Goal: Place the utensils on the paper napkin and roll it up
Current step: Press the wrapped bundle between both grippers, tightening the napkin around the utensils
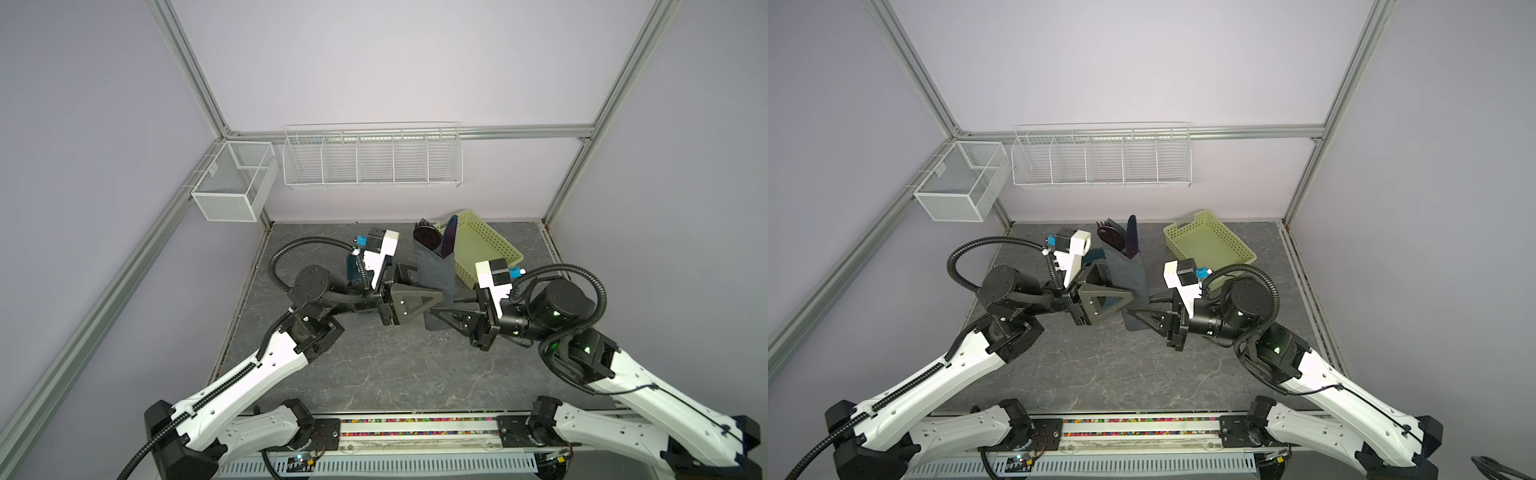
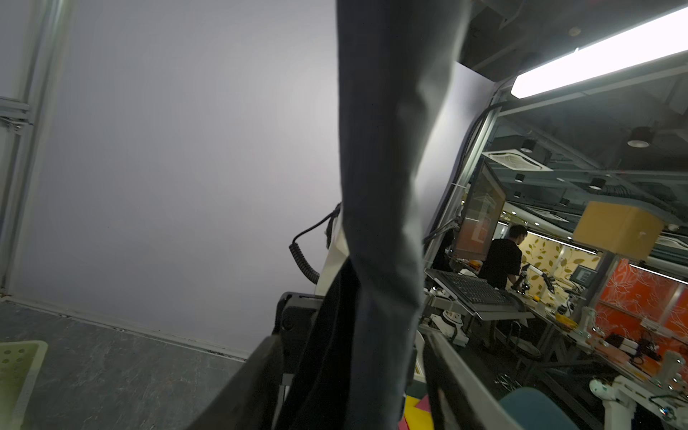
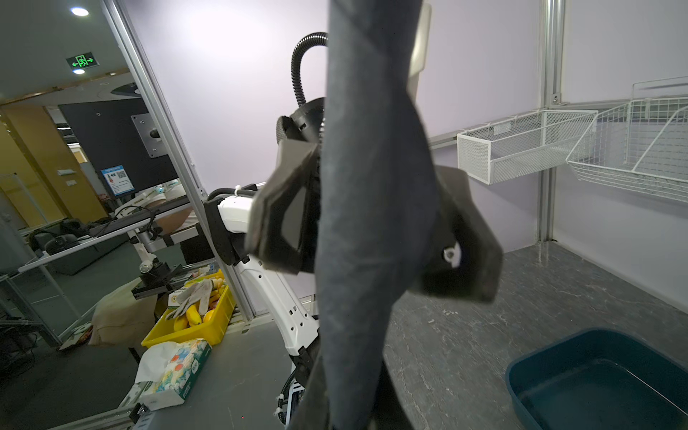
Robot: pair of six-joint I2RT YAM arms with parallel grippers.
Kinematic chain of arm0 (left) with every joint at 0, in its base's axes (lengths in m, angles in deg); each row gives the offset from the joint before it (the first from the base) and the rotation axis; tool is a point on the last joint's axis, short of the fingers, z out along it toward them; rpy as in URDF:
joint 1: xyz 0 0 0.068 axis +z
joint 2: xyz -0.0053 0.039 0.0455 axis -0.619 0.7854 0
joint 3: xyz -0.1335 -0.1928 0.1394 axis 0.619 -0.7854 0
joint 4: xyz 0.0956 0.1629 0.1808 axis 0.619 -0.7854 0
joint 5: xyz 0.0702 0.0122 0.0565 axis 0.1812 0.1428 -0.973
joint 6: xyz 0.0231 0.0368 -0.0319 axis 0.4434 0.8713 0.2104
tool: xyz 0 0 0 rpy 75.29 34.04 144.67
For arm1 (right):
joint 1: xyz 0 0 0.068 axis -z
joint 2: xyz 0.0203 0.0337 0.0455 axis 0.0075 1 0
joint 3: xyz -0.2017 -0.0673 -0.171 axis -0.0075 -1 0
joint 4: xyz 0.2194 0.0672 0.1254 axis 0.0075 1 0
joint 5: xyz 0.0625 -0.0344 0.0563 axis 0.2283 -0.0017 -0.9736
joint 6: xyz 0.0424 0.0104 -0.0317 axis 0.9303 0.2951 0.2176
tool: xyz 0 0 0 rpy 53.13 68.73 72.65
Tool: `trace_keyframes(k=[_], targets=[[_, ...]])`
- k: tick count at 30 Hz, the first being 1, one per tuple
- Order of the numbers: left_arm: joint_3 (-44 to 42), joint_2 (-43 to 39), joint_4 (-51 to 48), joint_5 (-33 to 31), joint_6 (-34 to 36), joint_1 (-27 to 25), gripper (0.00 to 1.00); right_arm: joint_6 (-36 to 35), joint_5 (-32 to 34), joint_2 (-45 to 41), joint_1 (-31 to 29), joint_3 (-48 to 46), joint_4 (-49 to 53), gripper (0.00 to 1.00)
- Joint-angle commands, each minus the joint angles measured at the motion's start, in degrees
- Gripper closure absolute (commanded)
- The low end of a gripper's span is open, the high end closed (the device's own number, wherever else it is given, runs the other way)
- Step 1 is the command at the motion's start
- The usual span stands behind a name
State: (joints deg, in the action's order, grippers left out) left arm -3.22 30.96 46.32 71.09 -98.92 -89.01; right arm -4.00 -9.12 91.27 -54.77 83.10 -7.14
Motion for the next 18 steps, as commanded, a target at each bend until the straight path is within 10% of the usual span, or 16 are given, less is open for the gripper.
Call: trace_keyframes(k=[1,18], targets=[[3.3,1.5,2.3,4.6,0.7,-1.9,0.38,1.4,-3.2,0.9,0.2,0.4,-6.1,0.94],[1.1,-0.6,10.6,7.5,-2.5,-2.1,0.59,1.0,4.1,-3.0,0.0,-2.3,-6.7,0.94]])
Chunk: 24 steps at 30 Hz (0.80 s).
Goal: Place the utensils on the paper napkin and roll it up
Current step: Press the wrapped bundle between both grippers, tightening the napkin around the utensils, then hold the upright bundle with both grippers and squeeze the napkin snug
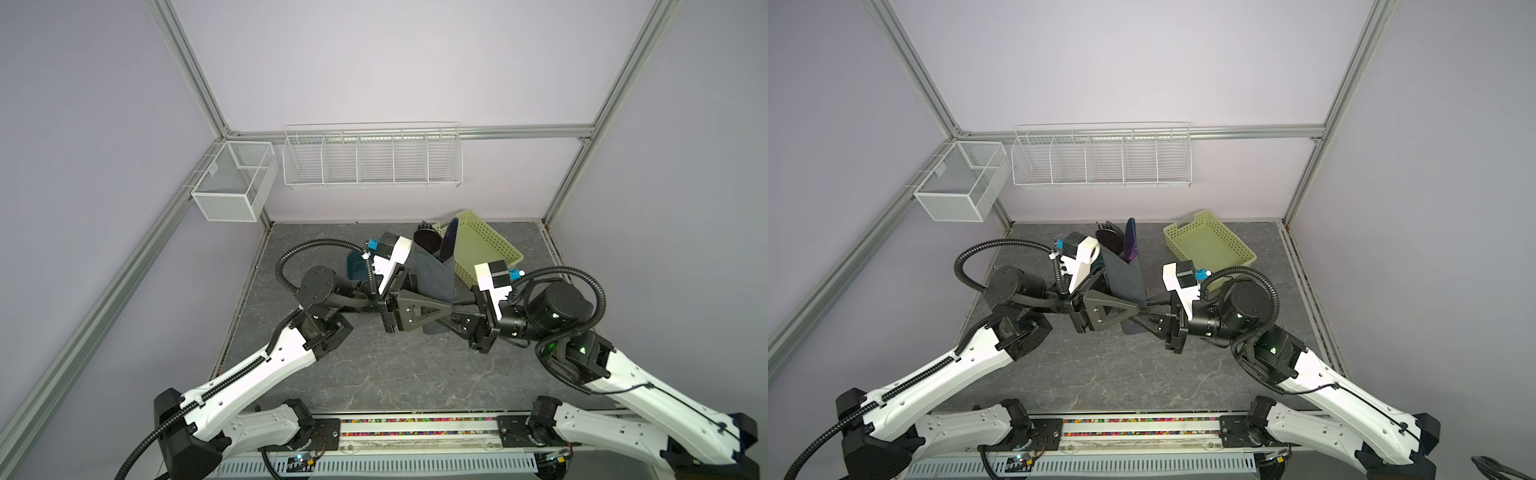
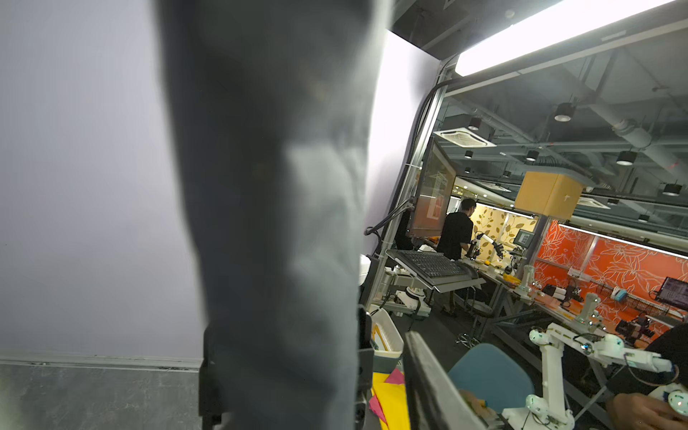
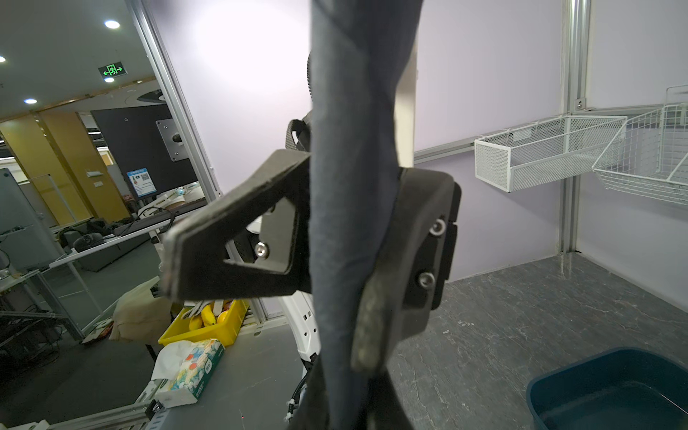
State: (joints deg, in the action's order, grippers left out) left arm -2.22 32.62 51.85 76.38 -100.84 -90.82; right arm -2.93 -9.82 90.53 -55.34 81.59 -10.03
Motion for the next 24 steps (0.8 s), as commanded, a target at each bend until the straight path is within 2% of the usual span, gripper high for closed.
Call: trace_keyframes(k=[1,21,24], targets=[[0.0,-2.3,5.1,2.1,-0.5,-0.3,0.60,0.0,5.1,-2.4,0.5,-0.9,-4.0,0.94],[-0.1,-3.4,5.3,0.7,0.4,-0.3,0.85,1.3,7.4,-3.9,0.5,-4.5,-9.3,0.94],[0.0,-3.4,4.4,0.2,0.9,-0.3,0.92,1.3,6.7,-4.0,0.5,-4.6,-9.3,0.94]])
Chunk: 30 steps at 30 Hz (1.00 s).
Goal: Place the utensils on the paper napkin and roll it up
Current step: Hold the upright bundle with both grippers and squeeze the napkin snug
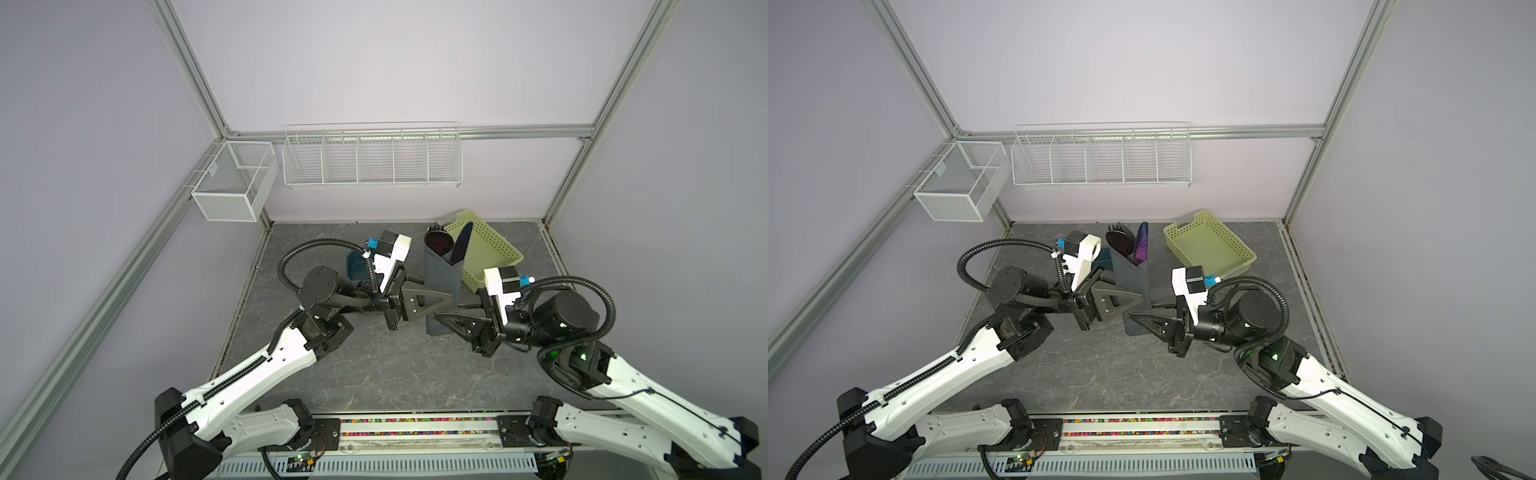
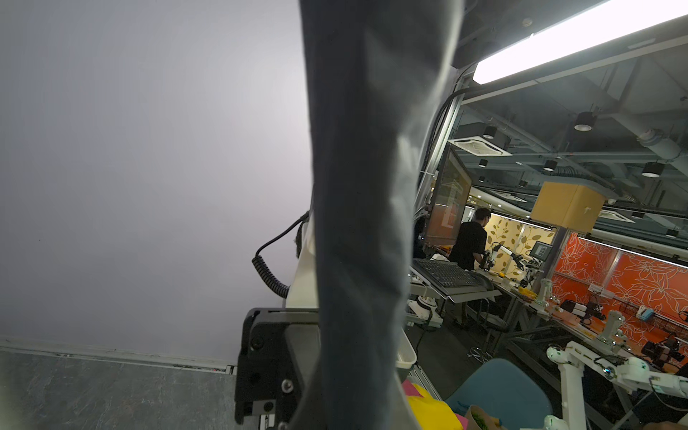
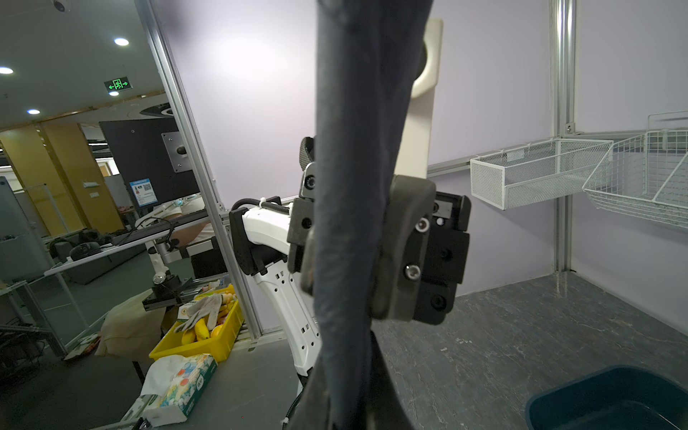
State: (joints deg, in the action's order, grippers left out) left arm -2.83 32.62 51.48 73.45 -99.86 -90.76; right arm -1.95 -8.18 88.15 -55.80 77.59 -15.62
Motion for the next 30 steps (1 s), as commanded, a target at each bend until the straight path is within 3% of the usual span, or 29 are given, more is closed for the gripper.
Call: trace_keyframes(k=[1,4,9,11,20,30], targets=[[0.9,-3.5,3.4,3.0,0.7,-0.4,0.94,0.2,4.7,-1.7,1.0,-0.5,-3.3,0.93],[2.2,-3.4,-3.2,2.6,4.1,-0.3,0.98,-0.8,3.8,-1.7,1.0,0.8,-0.3,0.82],[4.1,-3.5,-12.1,0.8,8.9,-0.4,1.00,-2.8,1.7,-1.8,1.0,3.5,5.4,0.55],[4.6,-3.4,-13.7,0.3,9.7,-0.3,1.00,-3.6,1.8,-1.7,1.0,4.6,7.9,0.52],[6.1,-3.0,-20.3,-3.6,13.3,-0.3,1.00,-4.4,-1.2,0.7,1.0,7.8,13.8,0.52],[5.8,-3.7,-20.6,-5.0,13.4,-0.3,1.00,-4.3,-0.7,2.2,1.1,8.7,15.1,0.72]])
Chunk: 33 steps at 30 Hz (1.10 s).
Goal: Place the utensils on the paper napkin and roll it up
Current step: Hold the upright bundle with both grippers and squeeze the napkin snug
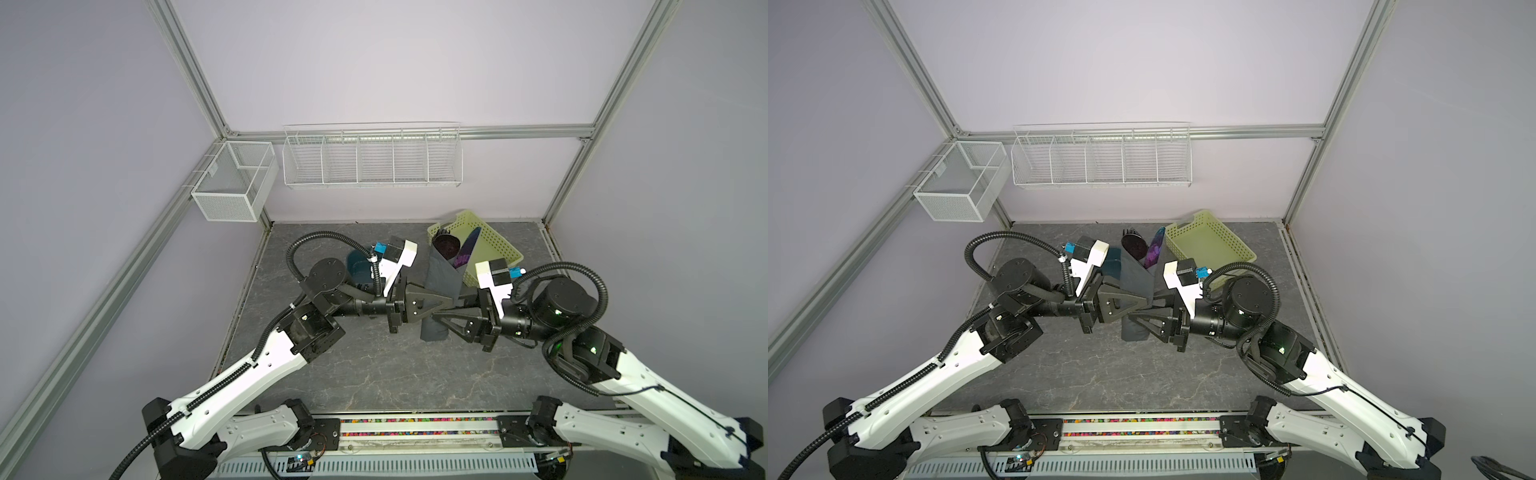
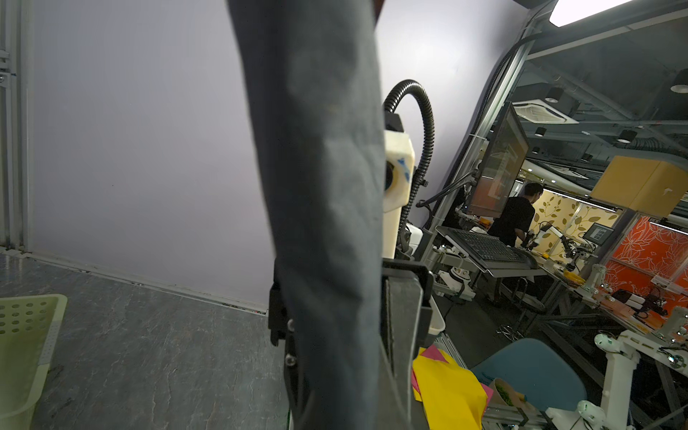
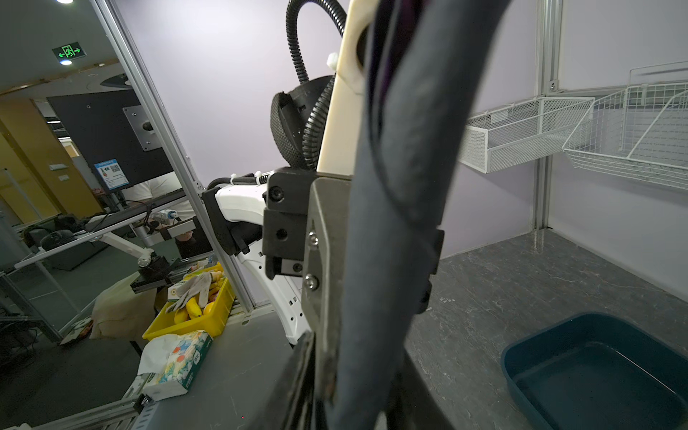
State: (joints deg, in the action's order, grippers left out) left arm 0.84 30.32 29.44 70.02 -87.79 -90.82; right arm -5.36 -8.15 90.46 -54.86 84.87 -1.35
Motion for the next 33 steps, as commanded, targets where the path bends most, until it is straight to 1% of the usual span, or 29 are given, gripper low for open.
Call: trace_keyframes(k=[1,4,6,9,12,15,23,26,29,33], targets=[[2.2,-1.5,1.4,-1.6,1.3,-0.3,1.00,-0.9,-0.5,-0.1,0.1,1.4,1.0,0.74],[2.2,-2.0,1.4,-1.4,1.2,-0.3,0.99,-1.1,0.9,-0.3,0.0,1.4,1.5,0.84],[2.2,-2.2,1.2,-1.6,1.1,-0.2,0.96,-1.5,2.1,-0.5,0.0,1.4,2.0,0.89],[2.2,-2.7,0.6,-2.0,1.1,-0.3,0.88,-2.0,3.8,-1.1,0.1,1.2,2.3,0.94],[2.1,-3.0,-0.7,-1.9,1.3,-0.2,0.84,-2.3,4.8,-1.8,0.0,0.9,2.3,0.94],[2.0,-3.5,-2.3,-2.7,2.0,-0.3,0.81,-2.7,4.8,-2.2,0.1,0.9,2.7,0.94],[2.2,-3.9,-4.0,-3.5,2.6,-0.3,0.79,-3.2,5.3,-2.8,0.0,0.7,3.0,0.94],[2.1,-4.3,-4.8,-4.4,2.9,-0.3,0.79,-3.3,6.1,-3.4,0.1,0.5,2.6,0.94],[2.1,-4.8,-6.3,-5.6,3.4,-0.3,0.76,-3.5,7.1,-3.9,0.1,0.3,2.6,0.94],[1.9,-5.3,-7.7,-6.7,4.0,-0.3,0.76,-3.6,7.2,-4.2,0.0,0.2,2.5,0.94]])
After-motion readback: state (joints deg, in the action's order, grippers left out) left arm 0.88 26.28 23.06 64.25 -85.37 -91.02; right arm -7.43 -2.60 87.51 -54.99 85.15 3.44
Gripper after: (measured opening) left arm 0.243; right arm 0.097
